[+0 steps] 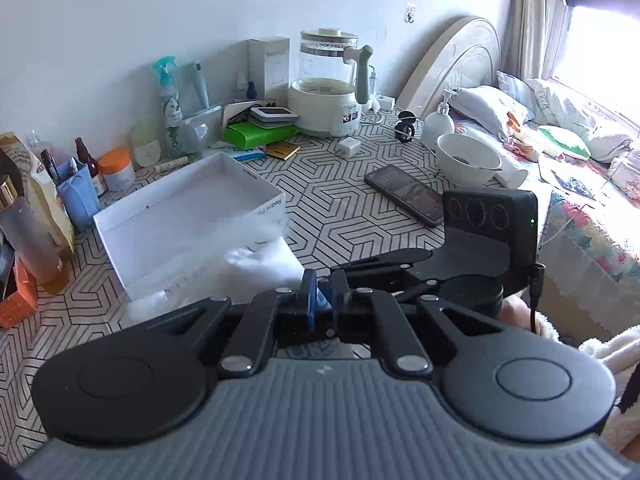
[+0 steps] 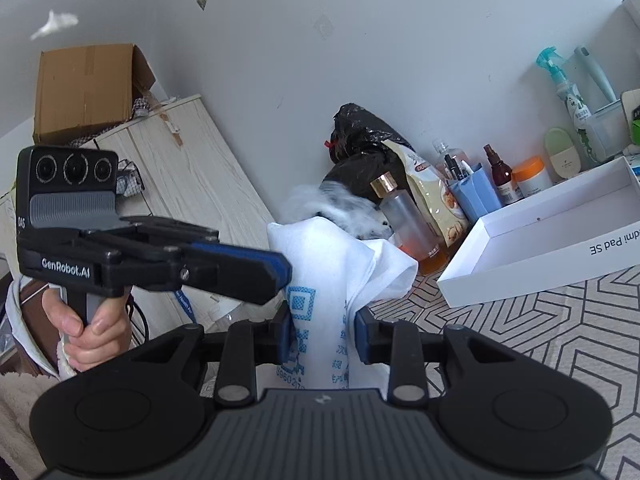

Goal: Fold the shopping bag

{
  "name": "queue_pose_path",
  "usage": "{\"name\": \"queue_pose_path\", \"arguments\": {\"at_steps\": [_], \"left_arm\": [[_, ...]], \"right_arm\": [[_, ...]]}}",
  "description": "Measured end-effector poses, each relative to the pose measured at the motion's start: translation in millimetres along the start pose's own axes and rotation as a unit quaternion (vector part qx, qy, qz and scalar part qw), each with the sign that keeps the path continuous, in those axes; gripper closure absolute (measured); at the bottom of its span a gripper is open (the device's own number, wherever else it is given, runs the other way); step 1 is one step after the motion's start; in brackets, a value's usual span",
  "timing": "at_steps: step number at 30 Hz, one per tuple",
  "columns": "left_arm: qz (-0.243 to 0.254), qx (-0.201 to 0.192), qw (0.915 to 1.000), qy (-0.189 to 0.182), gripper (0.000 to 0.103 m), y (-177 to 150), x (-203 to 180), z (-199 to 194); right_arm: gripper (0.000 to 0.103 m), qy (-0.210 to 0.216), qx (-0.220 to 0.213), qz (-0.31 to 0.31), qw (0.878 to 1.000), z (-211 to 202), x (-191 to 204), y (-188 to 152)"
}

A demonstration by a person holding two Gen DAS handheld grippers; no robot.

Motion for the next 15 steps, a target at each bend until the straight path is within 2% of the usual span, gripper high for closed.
{"name": "queue_pose_path", "arguments": {"at_steps": [2, 4, 6, 10, 12, 15], "left_arm": [[0.003, -0.024, 0.9993, 0.029, 0.095, 1, 5, -8], [-0.009, -0.042, 0.9978, 0.05, 0.084, 2, 17, -15], [-0.043, -0.052, 0.9955, 0.067, 0.074, -1, 35, -16], [-0.115, -0.074, 0.986, 0.096, 0.073, -17, 66, -13], [-0.141, -0.096, 0.9818, 0.084, 0.073, -25, 71, -11], [-0.177, -0.116, 0.9768, 0.034, 0.073, -34, 70, 1]], "right_arm": [[0.071, -0.018, -0.001, 0.005, 1.0, -4, -6, 1], [0.071, -0.036, 0.0, 0.007, 0.999, -7, -12, 1], [0.071, -0.043, -0.005, 0.006, 0.999, -14, -13, 3], [0.071, -0.082, -0.024, -0.027, 0.996, -34, -8, 8], [0.071, -0.107, -0.029, -0.06, 0.992, -40, 1, 7], [0.071, -0.146, -0.032, -0.114, 0.982, -45, 16, 3]]}}
Point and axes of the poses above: each gripper's, at about its wrist camera, not at the fingertips, and z roughly the way its jaws point, x to its left, y to its top, the point moved 7 cm from there along z, roughly the way its jaws point, and after that the axes turned 3 degrees about y, right-handed, at the moved point
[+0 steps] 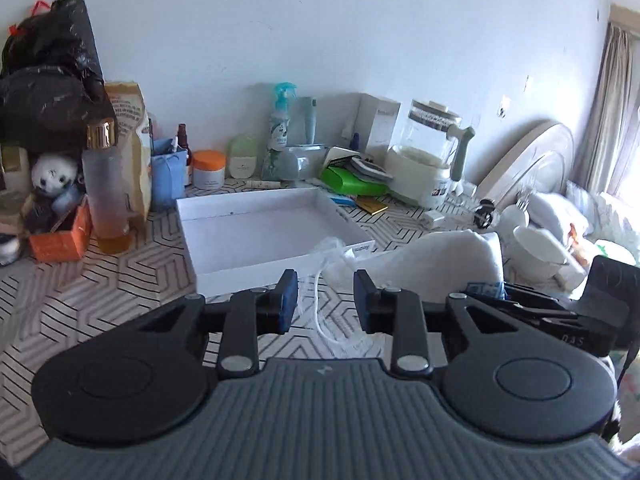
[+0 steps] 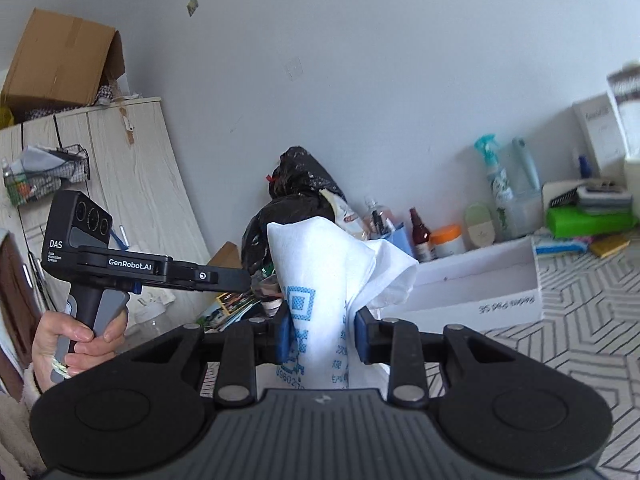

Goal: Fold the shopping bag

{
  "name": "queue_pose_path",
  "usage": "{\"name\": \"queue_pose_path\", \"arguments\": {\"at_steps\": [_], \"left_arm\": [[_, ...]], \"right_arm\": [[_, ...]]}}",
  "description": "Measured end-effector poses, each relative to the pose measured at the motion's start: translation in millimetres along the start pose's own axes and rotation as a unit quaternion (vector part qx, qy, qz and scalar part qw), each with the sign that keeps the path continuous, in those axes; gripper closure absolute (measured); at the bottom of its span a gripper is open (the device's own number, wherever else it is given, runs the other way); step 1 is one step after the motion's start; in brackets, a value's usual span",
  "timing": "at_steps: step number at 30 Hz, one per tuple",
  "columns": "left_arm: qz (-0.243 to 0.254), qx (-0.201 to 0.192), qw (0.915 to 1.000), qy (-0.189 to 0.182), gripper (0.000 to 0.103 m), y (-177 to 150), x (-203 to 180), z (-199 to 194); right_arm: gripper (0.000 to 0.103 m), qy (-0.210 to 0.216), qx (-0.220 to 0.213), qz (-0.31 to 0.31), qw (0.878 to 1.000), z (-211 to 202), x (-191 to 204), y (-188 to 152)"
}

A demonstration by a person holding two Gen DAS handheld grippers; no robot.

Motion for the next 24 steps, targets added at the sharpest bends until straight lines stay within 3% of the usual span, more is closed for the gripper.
{"name": "queue_pose_path", "arguments": {"at_steps": [5, 6, 7, 9, 12, 15, 19, 21, 24], "left_arm": [[-0.013, -0.022, 0.9987, -0.043, 0.068, -16, -13, 14], [-0.014, -0.027, 0.9987, -0.04, 0.061, -16, -12, 17], [-0.015, -0.032, 0.9988, -0.033, 0.056, -16, -10, 19], [-0.011, -0.04, 0.999, -0.015, 0.055, -14, -3, 29], [-0.007, -0.016, 0.9994, 0.03, 0.055, -23, 15, 47], [-0.033, 0.019, 0.9979, 0.052, 0.055, -37, 42, 60], [-0.088, 0.037, 0.9909, 0.095, 0.055, -47, 86, 68], [-0.115, 0.029, 0.9883, 0.096, 0.056, -48, 102, 62], [-0.146, 0.016, 0.9874, 0.059, 0.056, -47, 109, 51]], "right_arm": [[0.071, -0.064, -0.011, -0.091, 0.994, -16, 23, 1], [0.071, -0.068, -0.012, -0.096, 0.993, -18, 25, 1], [0.071, -0.057, -0.011, -0.081, 0.995, -16, 21, 1], [0.072, -0.036, -0.008, -0.052, 0.998, -13, 15, 0], [0.072, -0.004, -0.005, -0.007, 1.0, -9, 5, -1], [0.072, 0.028, -0.001, 0.037, 0.999, -5, -5, -1], [0.072, 0.07, 0.004, 0.097, 0.993, 0, -18, -1], [0.071, 0.091, 0.007, 0.126, 0.988, 3, -24, -1], [0.071, 0.097, 0.018, 0.13, 0.987, 15, -23, 0]]}}
Point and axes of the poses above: each gripper's, at about its wrist camera, not at the fingertips, and z roughly the way its jaws point, x to its left, y to its top, the point moved 7 cm from there along z, roughly the way its jaws point, and after that the axes turned 3 degrees about y, right-handed, at the moved point
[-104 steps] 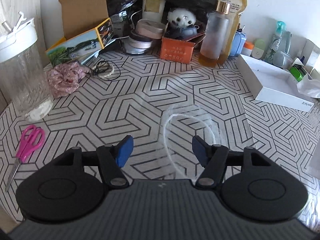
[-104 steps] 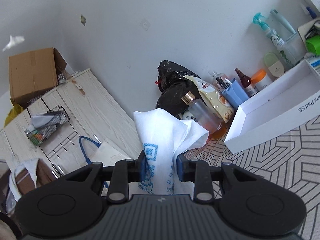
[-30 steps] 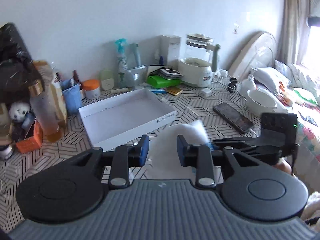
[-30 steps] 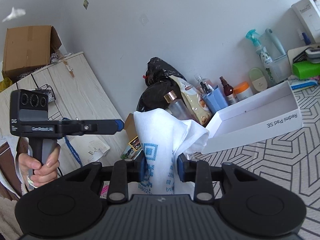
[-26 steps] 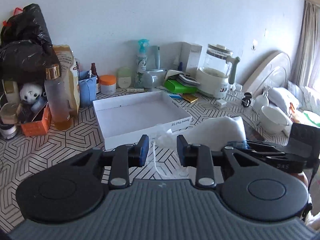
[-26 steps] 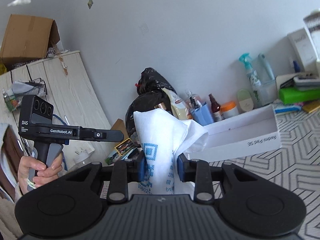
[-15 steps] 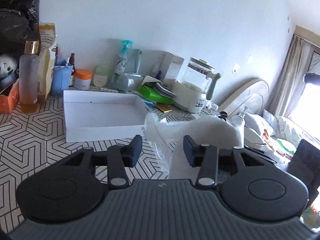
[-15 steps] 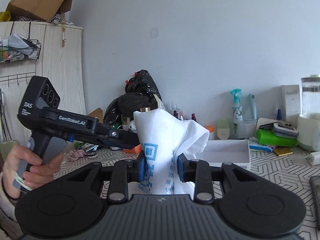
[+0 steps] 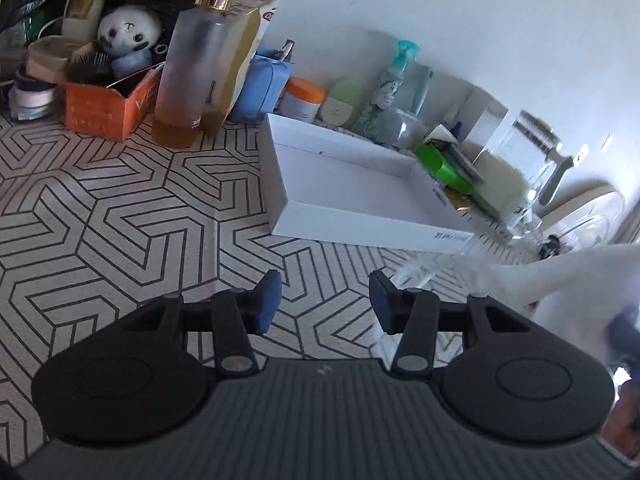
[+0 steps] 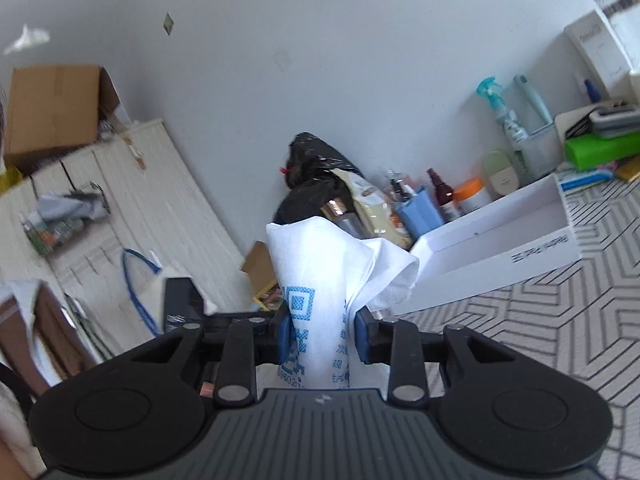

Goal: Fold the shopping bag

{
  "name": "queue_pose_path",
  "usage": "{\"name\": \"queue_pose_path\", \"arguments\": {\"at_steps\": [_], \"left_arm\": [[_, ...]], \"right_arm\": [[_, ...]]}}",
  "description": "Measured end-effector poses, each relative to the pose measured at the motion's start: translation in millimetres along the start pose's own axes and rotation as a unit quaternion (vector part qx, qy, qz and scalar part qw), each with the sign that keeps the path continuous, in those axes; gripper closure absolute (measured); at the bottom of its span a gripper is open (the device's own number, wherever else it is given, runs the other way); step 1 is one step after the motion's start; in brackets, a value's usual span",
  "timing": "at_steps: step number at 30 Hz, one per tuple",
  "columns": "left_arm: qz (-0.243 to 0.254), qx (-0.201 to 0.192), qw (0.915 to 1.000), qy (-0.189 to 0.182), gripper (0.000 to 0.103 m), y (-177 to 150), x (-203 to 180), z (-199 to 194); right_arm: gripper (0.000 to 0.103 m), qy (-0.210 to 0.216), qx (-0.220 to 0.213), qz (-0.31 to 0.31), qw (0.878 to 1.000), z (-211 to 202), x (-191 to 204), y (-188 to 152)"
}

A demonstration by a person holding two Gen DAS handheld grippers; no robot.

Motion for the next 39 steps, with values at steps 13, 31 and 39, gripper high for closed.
{"name": "queue_pose_path", "arguments": {"at_steps": [13, 31, 39], "left_arm": [[0.019, -0.013, 0.9984, 0.052, 0.055, 5, 20, -8], [0.041, 0.03, 0.9969, -0.059, 0.045, -12, -20, -7], [0.067, 0.035, 0.996, 0.048, 0.045, -14, 2, 15]], "right_arm": [[0.072, 0.007, 0.04, 0.025, 0.999, 39, -1, 3], [0.071, 0.05, 0.09, 0.164, 0.981, 17, -18, -2], [0.071, 0.094, 0.051, 0.25, 0.962, -7, -36, -4]]}}
Point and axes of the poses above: each gripper's, at about its wrist camera, not at the fingertips, and z roughly the way its jaws point, x to its left, y to its top, the point moved 7 cm from there along z, roughly the way its jaws point, and after that the axes turned 3 degrees about y, right-handed, at the moved point
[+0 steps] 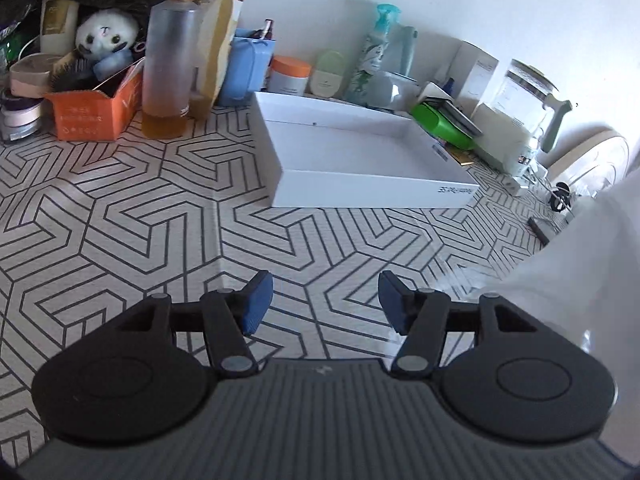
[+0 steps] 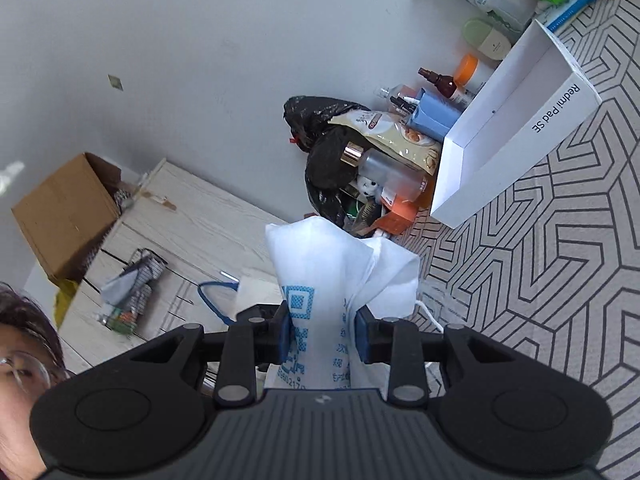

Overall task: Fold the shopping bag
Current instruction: 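Carry the folded white bag upright with the right gripper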

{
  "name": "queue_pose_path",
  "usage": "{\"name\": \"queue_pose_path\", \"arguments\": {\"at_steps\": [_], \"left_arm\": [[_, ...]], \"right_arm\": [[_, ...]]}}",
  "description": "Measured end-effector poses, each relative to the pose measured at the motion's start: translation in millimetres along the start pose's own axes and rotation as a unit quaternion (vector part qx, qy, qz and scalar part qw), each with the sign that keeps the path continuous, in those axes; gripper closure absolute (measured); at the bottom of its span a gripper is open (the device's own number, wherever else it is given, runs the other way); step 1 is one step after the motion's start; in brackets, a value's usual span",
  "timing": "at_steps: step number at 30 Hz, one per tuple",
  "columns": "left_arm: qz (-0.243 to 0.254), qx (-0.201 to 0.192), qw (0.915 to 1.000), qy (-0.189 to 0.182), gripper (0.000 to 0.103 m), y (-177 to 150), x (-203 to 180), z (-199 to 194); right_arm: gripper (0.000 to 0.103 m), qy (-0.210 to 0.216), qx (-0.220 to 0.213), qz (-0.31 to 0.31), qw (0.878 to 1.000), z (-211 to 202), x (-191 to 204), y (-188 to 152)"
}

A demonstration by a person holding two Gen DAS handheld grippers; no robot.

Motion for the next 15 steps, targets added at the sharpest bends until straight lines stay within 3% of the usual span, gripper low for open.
{"name": "queue_pose_path", "arguments": {"at_steps": [2, 4, 6, 8, 10, 12, 15], "left_arm": [[-0.013, -0.01, 0.9999, 0.004, 0.045, 4, 8, -4], [-0.028, -0.014, 0.9994, -0.013, 0.045, 6, 11, -10], [-0.043, -0.018, 0.9986, -0.024, 0.045, 6, 13, -18], [-0.043, -0.033, 0.9981, -0.032, 0.045, 5, 8, -29], [-0.026, -0.041, 0.9971, -0.059, 0.045, 1, -3, -42], [-0.003, -0.04, 0.9965, -0.073, 0.045, -3, -13, -49], [0.016, -0.03, 0.9987, -0.038, 0.045, -6, -8, -37]], "right_arm": [[0.071, -0.034, -0.018, -0.014, 0.999, -7, -4, 5], [0.071, -0.134, -0.032, -0.081, 0.987, -9, -3, 10], [0.071, -0.173, -0.033, -0.123, 0.977, 0, 2, 15], [0.071, -0.149, -0.017, -0.124, 0.981, 20, 6, 18], [0.071, -0.114, 0.026, -0.112, 0.987, 54, 7, 18], [0.071, -0.118, 0.05, -0.124, 0.984, 78, 6, 16], [0.071, -0.108, 0.07, -0.118, 0.985, 90, 3, 12]]}}
Point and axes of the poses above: each gripper's, at about its wrist camera, not at the fingertips, and z roughly the way its jaws point, x to its left, y to its top, the point moved 7 cm from there along z, roughly the way its jaws point, and after that the axes turned 3 degrees about y, right-handed, at the moved point
